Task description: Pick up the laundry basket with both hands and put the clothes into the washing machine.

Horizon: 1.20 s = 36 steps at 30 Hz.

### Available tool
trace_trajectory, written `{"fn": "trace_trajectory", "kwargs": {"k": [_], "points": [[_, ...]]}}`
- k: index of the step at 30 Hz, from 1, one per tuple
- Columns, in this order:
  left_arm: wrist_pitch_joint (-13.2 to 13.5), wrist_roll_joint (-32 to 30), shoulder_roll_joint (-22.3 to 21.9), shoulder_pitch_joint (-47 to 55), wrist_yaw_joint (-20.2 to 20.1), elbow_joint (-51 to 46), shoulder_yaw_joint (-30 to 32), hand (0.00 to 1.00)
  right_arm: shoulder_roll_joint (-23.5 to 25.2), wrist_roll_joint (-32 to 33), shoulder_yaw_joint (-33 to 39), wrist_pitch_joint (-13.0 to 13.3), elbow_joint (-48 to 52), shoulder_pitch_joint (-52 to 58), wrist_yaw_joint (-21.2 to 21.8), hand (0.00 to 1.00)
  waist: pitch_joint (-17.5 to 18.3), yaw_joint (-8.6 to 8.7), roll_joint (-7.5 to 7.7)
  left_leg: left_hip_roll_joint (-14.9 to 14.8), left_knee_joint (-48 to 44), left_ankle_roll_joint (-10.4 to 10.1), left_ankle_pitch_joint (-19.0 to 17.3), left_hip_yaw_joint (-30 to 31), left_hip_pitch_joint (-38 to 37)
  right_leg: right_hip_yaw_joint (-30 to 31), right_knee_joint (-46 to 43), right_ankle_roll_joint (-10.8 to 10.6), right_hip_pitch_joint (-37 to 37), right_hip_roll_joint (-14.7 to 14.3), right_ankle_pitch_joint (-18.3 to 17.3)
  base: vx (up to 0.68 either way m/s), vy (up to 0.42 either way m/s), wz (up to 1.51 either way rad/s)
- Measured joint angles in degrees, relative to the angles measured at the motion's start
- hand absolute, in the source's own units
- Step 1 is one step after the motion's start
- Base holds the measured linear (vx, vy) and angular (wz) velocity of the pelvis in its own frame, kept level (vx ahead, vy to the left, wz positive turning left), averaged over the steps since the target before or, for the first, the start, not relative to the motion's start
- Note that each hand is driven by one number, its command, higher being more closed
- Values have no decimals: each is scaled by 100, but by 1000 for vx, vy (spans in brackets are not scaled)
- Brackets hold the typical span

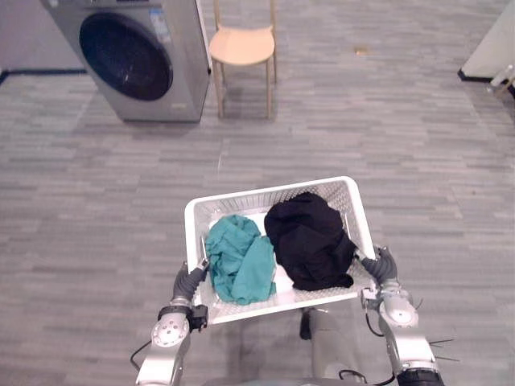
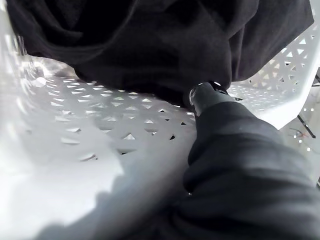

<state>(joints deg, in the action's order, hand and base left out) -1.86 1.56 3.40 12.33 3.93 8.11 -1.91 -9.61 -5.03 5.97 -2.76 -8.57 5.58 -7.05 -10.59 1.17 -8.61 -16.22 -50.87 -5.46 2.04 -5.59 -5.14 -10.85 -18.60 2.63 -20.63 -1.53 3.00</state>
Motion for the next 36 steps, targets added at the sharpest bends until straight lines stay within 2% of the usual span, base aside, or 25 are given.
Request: {"fn": "trace_trajectory", "kwargs": {"k": [1, 3, 6, 7, 8, 9, 10, 11, 13, 16, 17, 18, 20, 22, 24, 25, 27, 28, 29, 30, 31, 32, 33, 34, 36], "points": [[-3, 1, -37, 9, -1, 87, 10, 100, 15, -2, -35, -8, 5, 5, -5, 100, 3, -58, -35, -163, -649, -27, 157, 26, 277, -17, 109, 25, 276, -100, -82, 872, -227, -40], [55, 70, -43, 4, 10, 86, -29, 100, -3, 6, -19, -7, 116, -20, -79, 100, -122, -246, 183, -173, -1980, 306, -942, -162, 1461, 178, 857, 122, 1396, -210, -206, 684, -141, -32], [190, 239, -45, 24, 1, -32, -27, 100, -65, 49, -29, 11, 242, -137, -61, 100, -149, -412, 320, 350, -198, 380, -1632, -512, 2493, 348, 1616, 35, 2283, -58, -370, 669, -22, -22], [198, 244, -54, 18, -3, -33, -32, 100, -89, 51, -29, 12, 238, -155, -60, 100, -153, -416, 305, 468, 392, 376, -1624, -497, 2610, 357, 1673, 0, 2417, -34, -451, 583, 100, -9], [197, 243, -84, 48, -9, -59, -35, 100, -111, 54, -31, 13, 187, -162, -60, 100, -156, -432, 298, 818, 2301, 70, -1345, -283, 2651, 402, 1770, -127, 2769, 60, -687, 593, 142, -7], [197, 242, -97, 99, -9, -96, -37, 100, -118, 54, -37, 17, 153, -162, -58, 100, -135, -458, 271, 873, 3020, -34, -1127, -170, 2601, 447, 1823, -175, 2903, 63, -777, 594, 160, -25], [197, 239, -99, 168, -10, -153, -49, 100, -158, 55, -53, 35, 69, -180, -57, 100, -133, -532, 241, 857, 3467, -84, -574, -121, 2578, 529, 1914, -274, 3106, 60, -904, 593, 198, -46], [190, 236, -97, 223, -3, -172, -44, 100, -133, 56, -120, 34, -36, -191, -65, 100, -115, -568, 304, 950, 3303, 229, -98, -260, 2494, 661, 1962, -381, 3333, 146, -1095, 617, 223, -20], [142, 236, 1, 195, -5, -188, -29, 100, -88, 66, -147, 36, -125, -223, -72, 100, -68, -503, 528, 1188, 2767, 613, -508, -332, 2632, 630, 1755, -610, 3386, 514, -1327, 635, 229, 7], [73, 234, 10, 258, -3, -198, -83, 100, -73, 99, -141, 35, -257, -249, -58, 100, -64, -563, 567, 1300, 2113, 742, -1480, -601, 2439, 1023, -807, -1486, 2486, 846, -1816, 680, 276, -26], [18, 235, 126, 266, -3, -198, -99, 100, 27, 99, -137, 35, -415, -263, -58, 100, -73, -506, 656, 1467, 2103, 776, -1753, -623, 2108, 1196, -2459, -1847, 1856, 1027, -1563, 448, 172, -5], [-20, 234, 192, 265, -3, -198, -108, 100, 75, 98, -140, 33, -497, -247, -56, 100, -74, -490, 701, 1554, 2142, 793, -1867, -624, 1896, 1223, -3151, -1821, 1605, 1094, -1550, 586, 178, -2], [-52, 229, 312, 308, 11, -198, -152, 100, 145, 98, -160, 20, -701, -196, -40, 100, -55, -422, 679, 1669, 2554, 885, -2096, -639, 1027, 970, -4121, -1298, 1013, 1185, -1733, 538, 119, 5], [-24, 245, 468, 233, 30, -201, -158, 100, 125, 98, -258, 26, -580, -186, -37, 100, -39, -312, 651, 1732, 3258, 904, -2146, -472, 285, 467, -3433, -789, 252, 1058, -2018, 699, 84, 25], [-15, 243, 495, 161, 30, -194, -184, 100, 101, 98, -252, 25, -568, -178, -37, 100, -23, -177, 623, 1692, 3583, 833, -2186, -209, -107, 367, -1943, -679, -171, 808, -1866, 663, 14, 64], [-11, 234, 502, 145, 29, -190, -222, 100, 68, 98, -242, 25, -565, -153, -38, 100, -14, -61, 656, 1682, 3804, 772, -2192, -142, -388, 433, -469, -796, -259, 709, -1297, 634, -25, 77], [-13, 225, 535, 170, 28, -144, -274, 100, 43, 95, -248, 22, -554, -96, -37, 100, 30, -41, 823, 1826, 3988, 555, -2253, 65, -865, 590, 764, -936, -412, 658, -509, 626, -71, 50], [-13, 226, 552, 197, 28, -112, -299, 100, 42, 94, -256, 21, -553, -43, -37, 100, 61, -33, 879, 1855, 3974, 476, -2299, 128, -1037, 663, 868, -791, -412, 648, -333, 757, -129, 63], [-14, 225, 524, 228, 29, 33, -389, 100, 18, 93, -241, 9, -558, 94, -40, 100, 185, 22, 742, 1738, 3845, 434, -2322, 378, -1259, 824, 577, -506, -325, 551, 591, 799, -153, 62], [-16, 183, 332, 249, 27, 140, -454, 100, -99, 93, -176, -3, -560, 153, -37, 100, 365, 8, 352, 1395, 3332, 388, -2290, 486, -1102, 657, 281, -406, -299, 356, 531, 809, -145, 61], [-15, 154, 245, 225, 26, 146, -455, 100, -100, 94, -133, -3, -538, 145, -38, 100, 361, 20, 258, 1253, 2822, 237, -2200, 534, -899, 541, 166, -364, -243, 313, 346, 778, -143, 46], [-16, 106, 164, 189, 27, 150, -402, 100, -99, 101, -101, -13, -442, 173, -42, 100, 317, 38, 158, 1103, 1551, 5, -1647, 554, -414, 336, -25, -285, -20, 235, 8, 732, -147, 47], [-22, 99, 81, 216, 25, 150, -328, 100, -94, 102, -116, -23, -181, 330, -44, 100, 285, 1, 153, 895, 197, -260, -274, 482, 174, 268, 12, -234, 412, 180, -280, 850, -174, 37], [-19, 102, 96, 235, 23, 146, -315, 100, -91, 116, -122, -23, -121, 364, -50, 100, 278, -47, 160, 783, -99, -303, -168, 463, 295, 258, 53, -214, 535, 177, -319, 790, -139, 28], [39, 130, 113, 243, 6, 111, -340, 100, 7, 234, 4, -13, 253, 467, -85, 100, 198, -180, 279, 30, -1757, 356, -962, -300, 1391, 110, 781, -184, 1769, 129, -496, 550, -73, 20]]}}
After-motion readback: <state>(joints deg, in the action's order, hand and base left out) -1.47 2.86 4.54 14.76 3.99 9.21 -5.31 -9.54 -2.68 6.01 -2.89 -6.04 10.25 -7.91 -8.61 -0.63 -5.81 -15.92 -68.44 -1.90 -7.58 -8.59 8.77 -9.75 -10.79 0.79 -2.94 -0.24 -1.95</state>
